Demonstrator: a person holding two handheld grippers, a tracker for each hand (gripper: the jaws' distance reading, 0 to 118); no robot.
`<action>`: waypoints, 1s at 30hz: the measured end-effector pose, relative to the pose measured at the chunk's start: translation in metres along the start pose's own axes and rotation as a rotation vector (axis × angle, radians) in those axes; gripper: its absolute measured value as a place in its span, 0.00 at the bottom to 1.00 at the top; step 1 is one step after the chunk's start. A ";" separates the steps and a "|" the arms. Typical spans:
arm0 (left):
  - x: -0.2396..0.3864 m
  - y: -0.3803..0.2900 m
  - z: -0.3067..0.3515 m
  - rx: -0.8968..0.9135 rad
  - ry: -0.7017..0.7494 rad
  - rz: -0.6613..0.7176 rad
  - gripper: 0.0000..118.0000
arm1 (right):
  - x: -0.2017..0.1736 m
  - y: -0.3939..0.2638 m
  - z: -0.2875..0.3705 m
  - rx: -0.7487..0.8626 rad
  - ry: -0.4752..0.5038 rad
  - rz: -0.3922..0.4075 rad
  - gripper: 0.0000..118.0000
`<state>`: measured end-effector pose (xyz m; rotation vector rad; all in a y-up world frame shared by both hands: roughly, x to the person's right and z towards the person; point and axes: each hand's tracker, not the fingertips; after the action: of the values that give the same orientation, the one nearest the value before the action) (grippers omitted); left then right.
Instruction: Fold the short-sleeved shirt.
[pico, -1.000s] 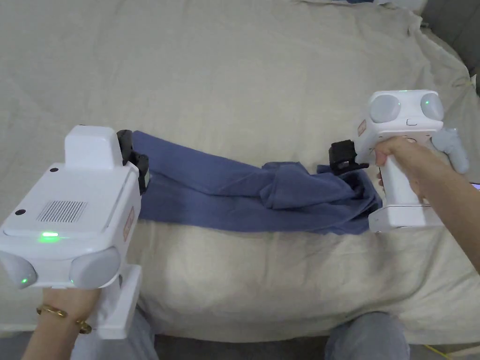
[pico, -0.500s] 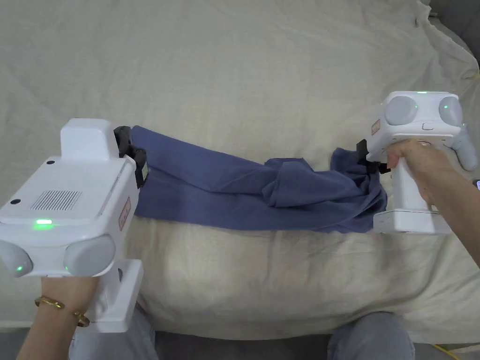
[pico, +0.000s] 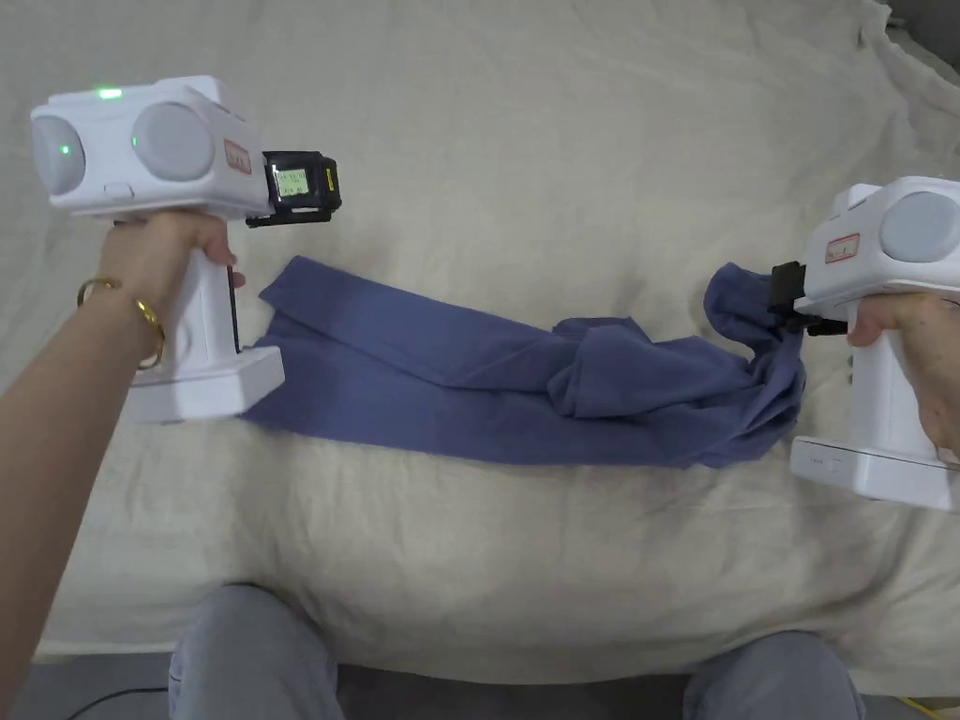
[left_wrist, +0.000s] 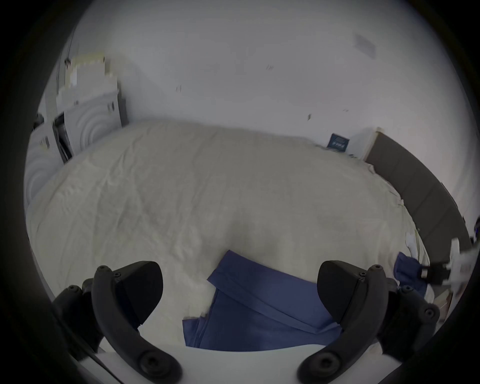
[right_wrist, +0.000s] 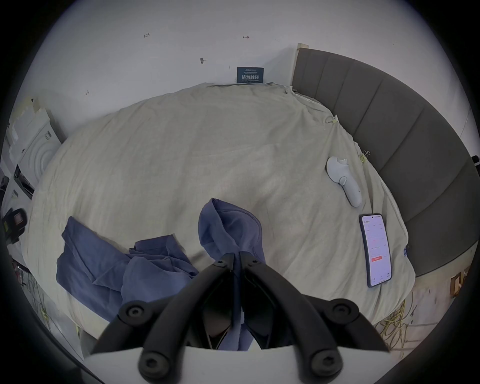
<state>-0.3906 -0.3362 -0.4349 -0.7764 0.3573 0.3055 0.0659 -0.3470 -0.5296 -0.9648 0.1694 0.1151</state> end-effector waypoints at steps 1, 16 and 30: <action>-0.001 0.006 -0.010 -0.031 0.009 -0.019 1.00 | 0.000 -0.001 -0.001 0.002 0.003 -0.001 0.03; -0.016 -0.009 -0.120 -0.334 0.124 -0.151 0.67 | -0.003 0.002 -0.017 -0.004 0.032 0.029 0.03; -0.012 -0.023 -0.107 -0.307 0.080 -0.077 0.00 | -0.008 0.000 -0.018 0.002 0.028 0.033 0.03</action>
<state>-0.4135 -0.4309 -0.4855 -1.1040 0.3596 0.2604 0.0566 -0.3623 -0.5384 -0.9619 0.2111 0.1316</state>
